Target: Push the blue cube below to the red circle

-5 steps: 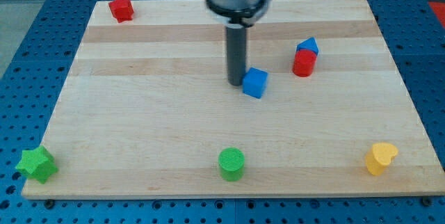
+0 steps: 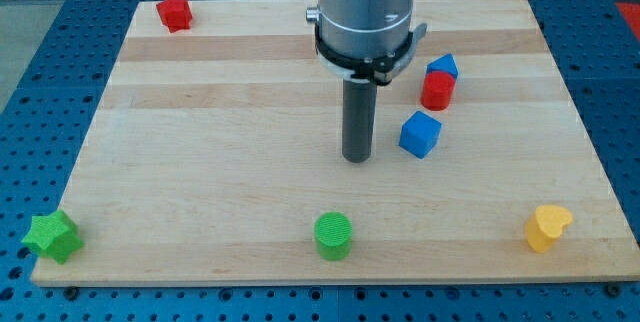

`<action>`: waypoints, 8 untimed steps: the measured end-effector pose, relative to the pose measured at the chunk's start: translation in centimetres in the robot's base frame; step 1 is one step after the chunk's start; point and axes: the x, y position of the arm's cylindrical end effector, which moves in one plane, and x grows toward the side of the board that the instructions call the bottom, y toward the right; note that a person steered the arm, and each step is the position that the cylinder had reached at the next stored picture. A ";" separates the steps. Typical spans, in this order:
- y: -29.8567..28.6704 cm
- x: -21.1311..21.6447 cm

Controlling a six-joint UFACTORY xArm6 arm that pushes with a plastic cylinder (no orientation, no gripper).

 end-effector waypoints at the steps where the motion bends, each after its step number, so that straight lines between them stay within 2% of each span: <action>1: 2.3 0.3; 4: 8.8 -0.9; 8: 9.6 -2.2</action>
